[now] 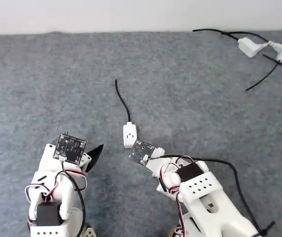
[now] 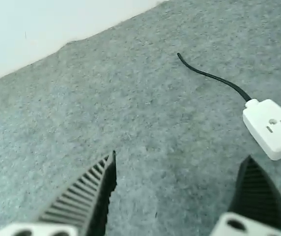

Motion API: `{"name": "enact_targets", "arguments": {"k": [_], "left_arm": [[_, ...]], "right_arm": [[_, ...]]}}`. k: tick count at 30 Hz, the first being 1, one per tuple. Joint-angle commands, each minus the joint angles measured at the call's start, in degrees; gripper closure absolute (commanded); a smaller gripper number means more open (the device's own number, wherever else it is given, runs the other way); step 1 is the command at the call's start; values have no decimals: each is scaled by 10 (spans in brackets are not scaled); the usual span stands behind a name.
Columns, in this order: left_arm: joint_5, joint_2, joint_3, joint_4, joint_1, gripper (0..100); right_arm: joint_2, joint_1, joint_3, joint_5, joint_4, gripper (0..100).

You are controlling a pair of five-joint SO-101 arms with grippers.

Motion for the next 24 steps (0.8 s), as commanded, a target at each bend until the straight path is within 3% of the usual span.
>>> {"name": "enact_targets", "arguments": {"k": [1, 17, 22, 24], "left_arm": [[1, -8, -6, -16, 2, 628], [1, -8, -6, -16, 3, 628], [1, -8, -6, -16, 3, 628], [1, -8, -6, -16, 3, 628]], "right_arm": [[-5, -2, -36, 13, -22, 865], [193, -2, -91, 12, -67, 871], [197, -2, -94, 12, -66, 996], [197, -2, -92, 12, -66, 985]]}}
